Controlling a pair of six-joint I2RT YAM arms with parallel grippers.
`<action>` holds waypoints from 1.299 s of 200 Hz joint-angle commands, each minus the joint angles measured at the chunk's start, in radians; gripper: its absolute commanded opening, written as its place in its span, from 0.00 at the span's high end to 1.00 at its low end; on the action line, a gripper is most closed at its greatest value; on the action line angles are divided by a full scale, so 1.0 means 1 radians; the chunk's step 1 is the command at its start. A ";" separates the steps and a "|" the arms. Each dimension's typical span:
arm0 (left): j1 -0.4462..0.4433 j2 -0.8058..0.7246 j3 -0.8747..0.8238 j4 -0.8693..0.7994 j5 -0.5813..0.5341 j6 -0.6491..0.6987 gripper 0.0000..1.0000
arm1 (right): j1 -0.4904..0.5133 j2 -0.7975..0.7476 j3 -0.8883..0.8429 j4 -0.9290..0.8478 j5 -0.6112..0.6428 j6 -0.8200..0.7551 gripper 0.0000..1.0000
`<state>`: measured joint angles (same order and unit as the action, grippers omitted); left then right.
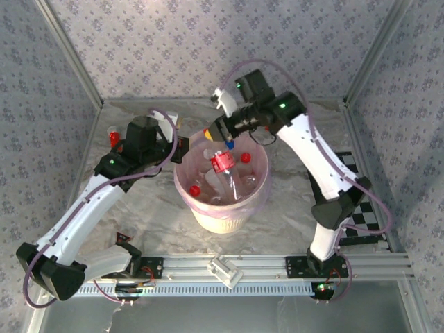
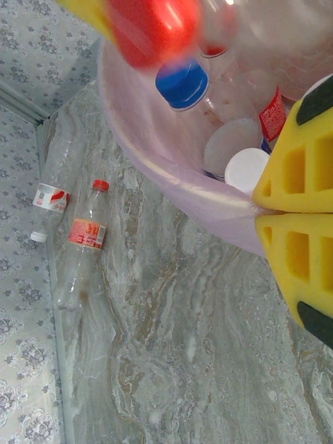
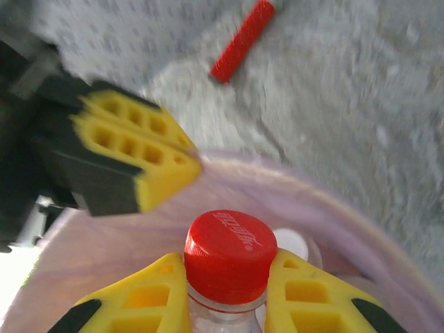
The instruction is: Put the plastic bottles in the bin
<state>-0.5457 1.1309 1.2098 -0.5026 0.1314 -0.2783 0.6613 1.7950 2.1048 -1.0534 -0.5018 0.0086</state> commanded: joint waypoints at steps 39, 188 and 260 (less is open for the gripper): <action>-0.012 0.015 0.028 0.007 0.035 -0.019 1.00 | 0.083 -0.036 -0.235 0.115 0.228 -0.040 0.74; 0.019 0.034 0.054 -0.053 -0.036 -0.023 1.00 | -0.174 -0.337 -0.207 0.248 0.254 -0.040 0.22; 0.154 -0.050 0.063 -0.152 -0.059 -0.045 1.00 | -0.472 -0.082 -0.305 0.323 0.234 -0.214 0.32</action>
<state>-0.4259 1.1225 1.2366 -0.5938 0.1219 -0.2947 0.2260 1.6020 1.8133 -0.7490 -0.2253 -0.1291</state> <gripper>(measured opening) 0.070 0.675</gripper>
